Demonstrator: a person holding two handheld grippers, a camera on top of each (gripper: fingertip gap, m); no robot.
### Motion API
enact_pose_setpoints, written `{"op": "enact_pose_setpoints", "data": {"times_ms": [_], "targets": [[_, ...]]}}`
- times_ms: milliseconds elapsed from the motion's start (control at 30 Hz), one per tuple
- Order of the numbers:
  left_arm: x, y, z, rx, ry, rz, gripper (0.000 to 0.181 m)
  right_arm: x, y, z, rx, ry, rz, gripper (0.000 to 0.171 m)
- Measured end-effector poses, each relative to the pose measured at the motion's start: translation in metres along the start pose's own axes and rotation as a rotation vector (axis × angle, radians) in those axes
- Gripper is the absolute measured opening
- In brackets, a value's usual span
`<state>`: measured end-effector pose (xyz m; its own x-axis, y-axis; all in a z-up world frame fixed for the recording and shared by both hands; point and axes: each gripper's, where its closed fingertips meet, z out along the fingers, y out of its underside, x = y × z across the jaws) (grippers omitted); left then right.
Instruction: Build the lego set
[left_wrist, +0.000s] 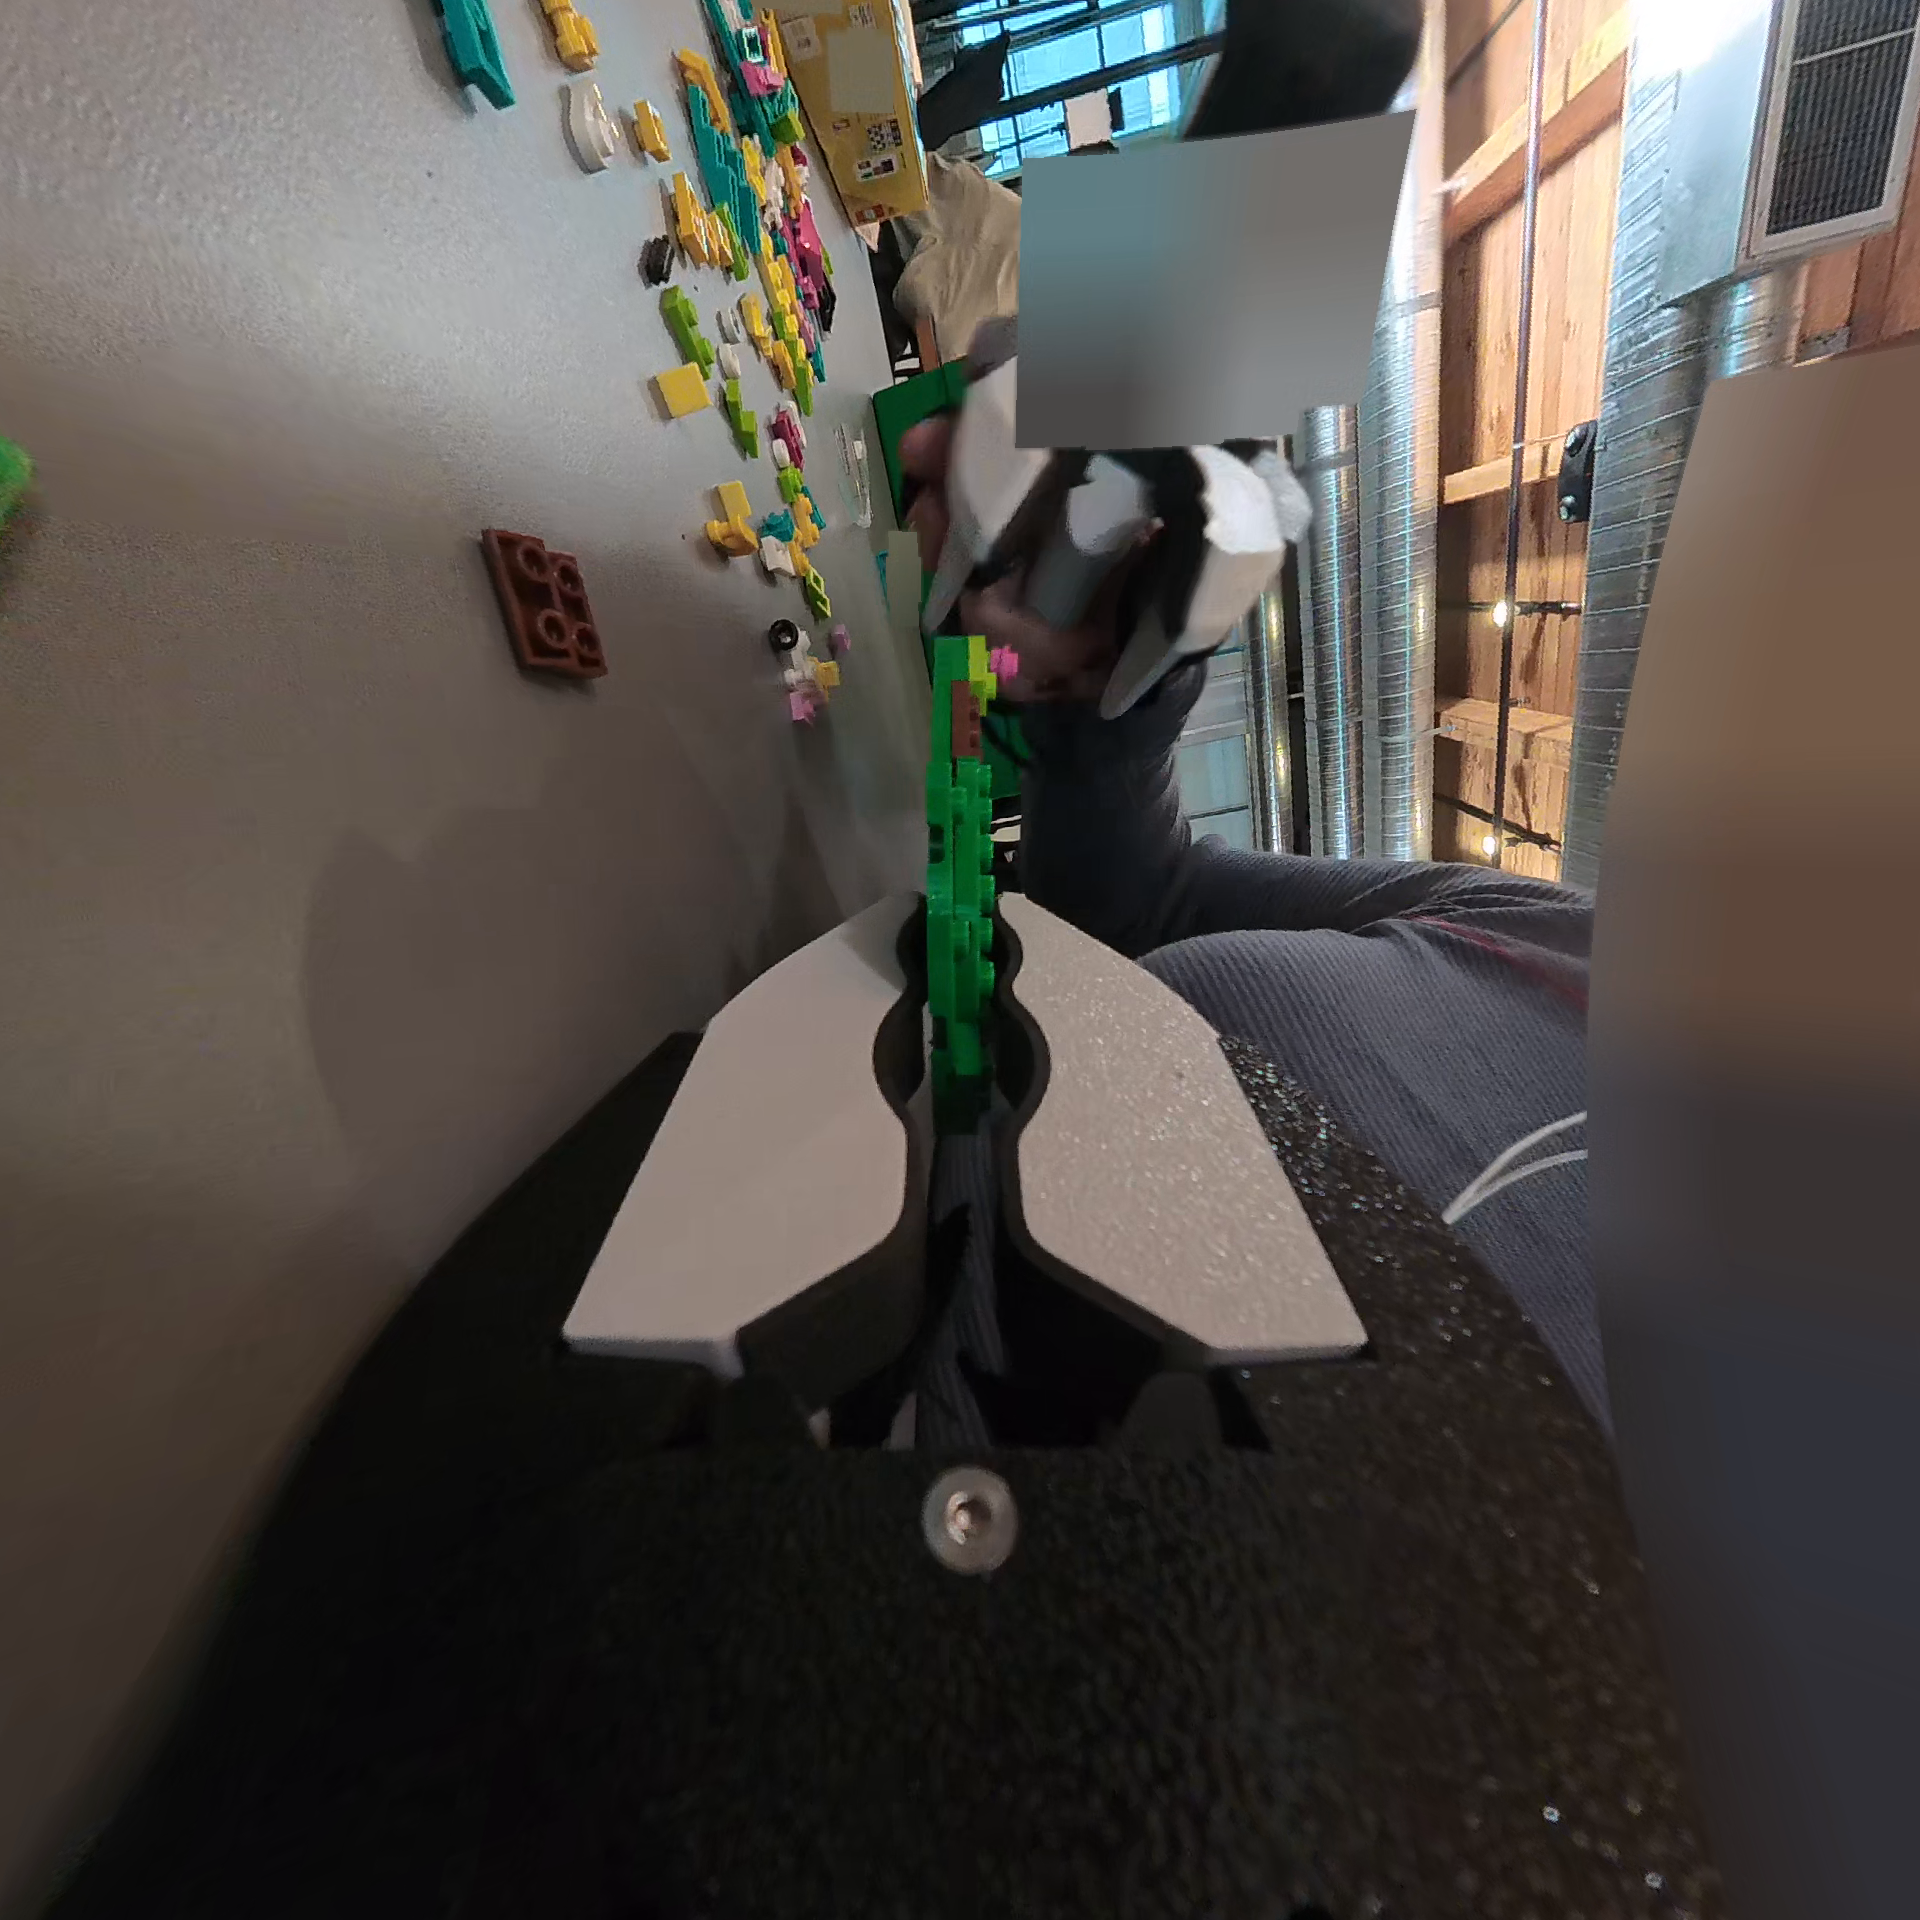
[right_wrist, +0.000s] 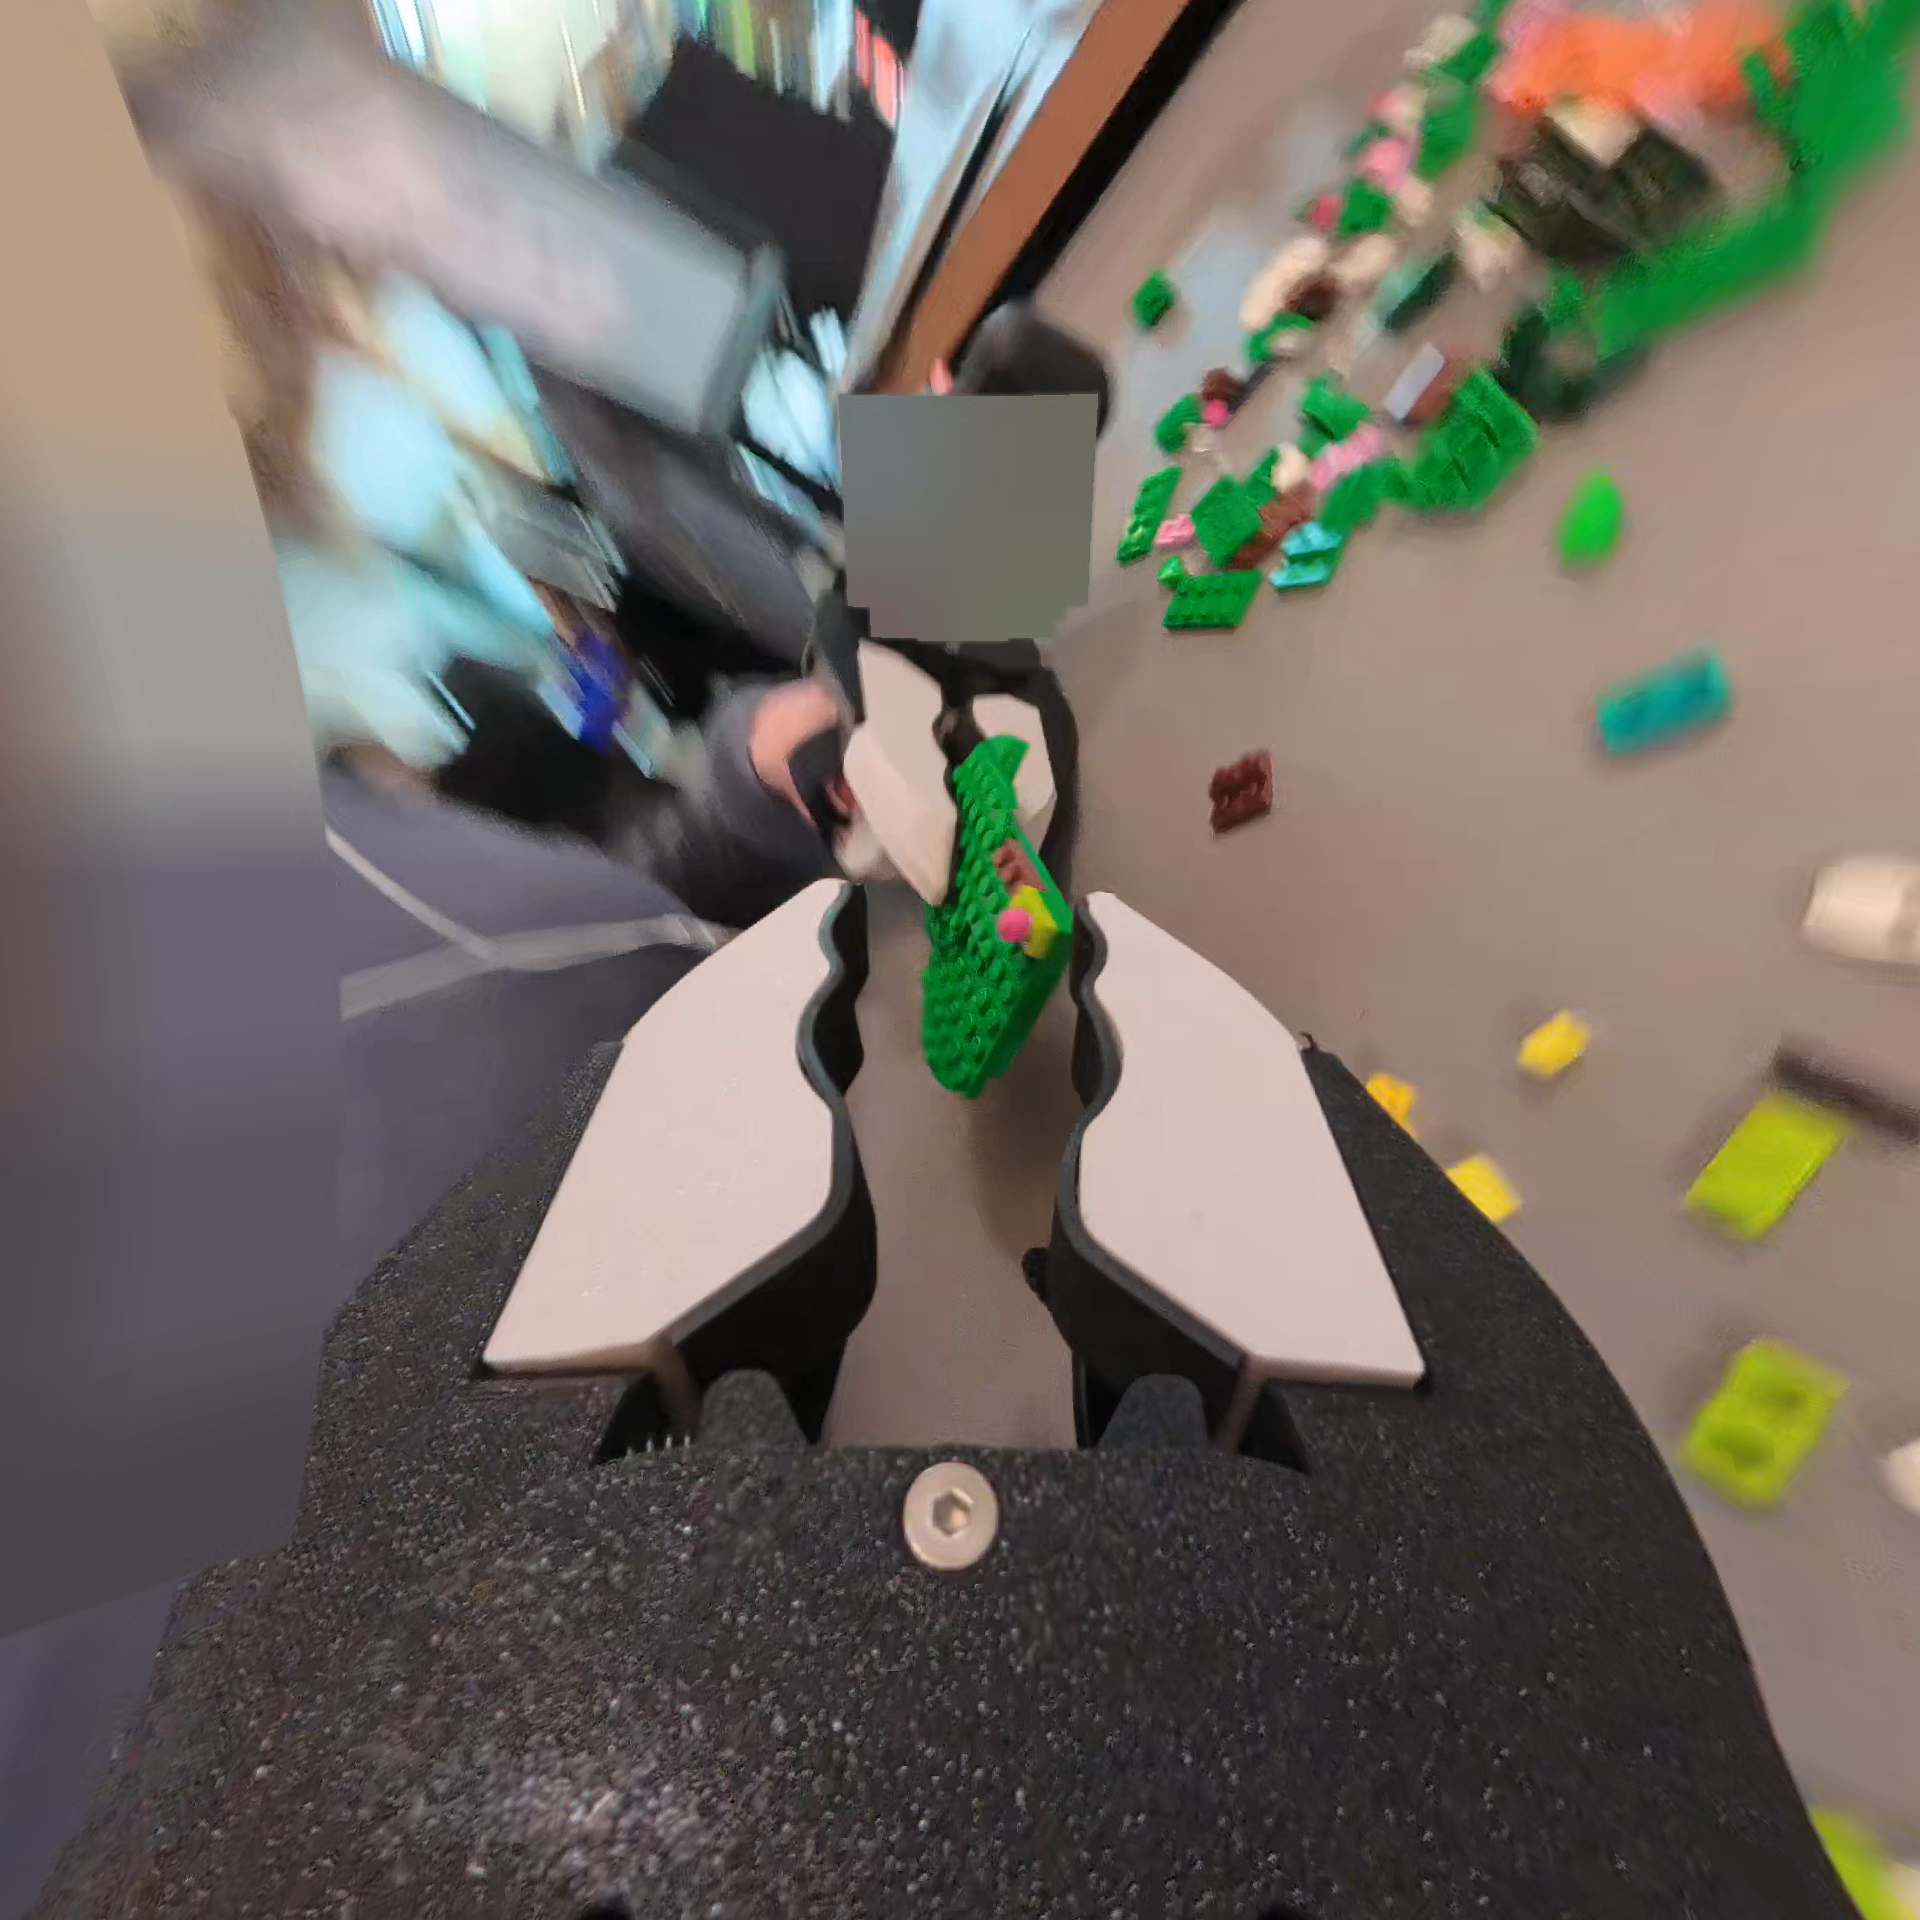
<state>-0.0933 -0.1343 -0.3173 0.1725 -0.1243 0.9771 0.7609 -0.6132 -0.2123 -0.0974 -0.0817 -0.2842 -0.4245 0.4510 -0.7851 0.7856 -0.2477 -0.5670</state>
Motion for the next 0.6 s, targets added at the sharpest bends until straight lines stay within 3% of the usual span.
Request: {"op": "enact_pose_setpoints", "data": {"times_ms": [200,400,600], "targets": [[0.003,-0.001,-0.001,0.009,0.018,0.004,0.008,0.004,0.01,0.011,0.16,-0.148,0.329,0.032],[0.004,-0.002,-0.002,0.015,0.033,0.001,0.009,0.005,0.009,0.019,0.198,-0.22,0.385,0.019],[0.003,-0.001,-0.001,0.01,0.019,0.002,0.009,0.008,0.006,0.02,0.202,-0.196,0.358,0.025]]}}
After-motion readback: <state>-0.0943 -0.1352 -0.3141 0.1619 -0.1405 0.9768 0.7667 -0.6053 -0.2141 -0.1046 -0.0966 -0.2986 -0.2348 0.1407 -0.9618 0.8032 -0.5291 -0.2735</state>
